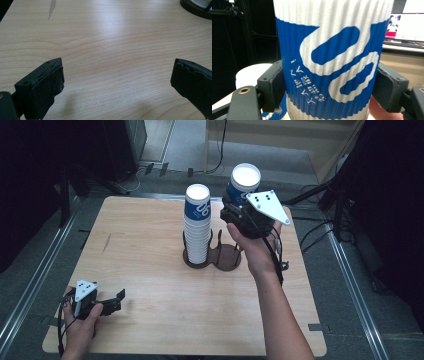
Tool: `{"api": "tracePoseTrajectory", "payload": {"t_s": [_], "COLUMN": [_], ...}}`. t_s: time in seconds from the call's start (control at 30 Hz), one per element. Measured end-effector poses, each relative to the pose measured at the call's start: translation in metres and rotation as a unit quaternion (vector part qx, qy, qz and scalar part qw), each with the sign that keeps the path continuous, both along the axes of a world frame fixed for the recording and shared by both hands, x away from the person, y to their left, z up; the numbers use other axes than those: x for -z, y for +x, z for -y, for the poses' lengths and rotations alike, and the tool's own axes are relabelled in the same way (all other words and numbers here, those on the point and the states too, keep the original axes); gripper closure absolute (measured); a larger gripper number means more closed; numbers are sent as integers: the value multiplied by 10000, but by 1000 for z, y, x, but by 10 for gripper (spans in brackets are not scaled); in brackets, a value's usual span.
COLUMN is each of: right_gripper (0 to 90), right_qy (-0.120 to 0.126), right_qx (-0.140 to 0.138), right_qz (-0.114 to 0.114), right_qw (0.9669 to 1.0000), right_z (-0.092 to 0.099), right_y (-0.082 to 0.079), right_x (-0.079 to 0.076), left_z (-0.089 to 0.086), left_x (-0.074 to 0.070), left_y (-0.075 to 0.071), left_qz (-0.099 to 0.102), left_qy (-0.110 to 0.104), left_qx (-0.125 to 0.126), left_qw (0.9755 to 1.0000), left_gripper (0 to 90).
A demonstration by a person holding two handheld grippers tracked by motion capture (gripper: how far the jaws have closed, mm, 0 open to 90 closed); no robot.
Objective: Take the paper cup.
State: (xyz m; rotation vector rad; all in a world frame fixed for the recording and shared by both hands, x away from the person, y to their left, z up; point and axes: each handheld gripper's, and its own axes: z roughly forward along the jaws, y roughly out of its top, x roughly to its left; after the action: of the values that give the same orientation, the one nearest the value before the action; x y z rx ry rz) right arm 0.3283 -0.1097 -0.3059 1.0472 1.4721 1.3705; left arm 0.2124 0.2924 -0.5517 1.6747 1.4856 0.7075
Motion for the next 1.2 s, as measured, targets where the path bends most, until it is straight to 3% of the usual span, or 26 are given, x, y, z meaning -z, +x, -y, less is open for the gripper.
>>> {"api": "tracePoseTrajectory", "payload": {"t_s": [0.33, 0.63, 0.93, 1.2], "right_gripper": [216, 215, 215, 215], "right_qy": [63, 42, 46, 95], "right_qx": [69, 34, 2, 14], "right_qz": [-88, -118, -232, -359], "right_qw": [9999, 9999, 9997, 9993], "right_z": [11, 14, 18, 24], "right_y": [-7, -16, -23, -29], "right_x": [13, 22, 40, 55], "left_z": [1, 2, 2, 10], "left_x": [0, -2, -3, -6], "left_y": [-1, -4, -1, -1], "left_qz": [21, 219, 186, 417], "left_qy": [18, 44, -58, -18], "left_qx": [-7, -37, -77, -33], "left_qw": [10000, 9997, 9998, 9991], "left_gripper": [0, 0, 0, 0]}}
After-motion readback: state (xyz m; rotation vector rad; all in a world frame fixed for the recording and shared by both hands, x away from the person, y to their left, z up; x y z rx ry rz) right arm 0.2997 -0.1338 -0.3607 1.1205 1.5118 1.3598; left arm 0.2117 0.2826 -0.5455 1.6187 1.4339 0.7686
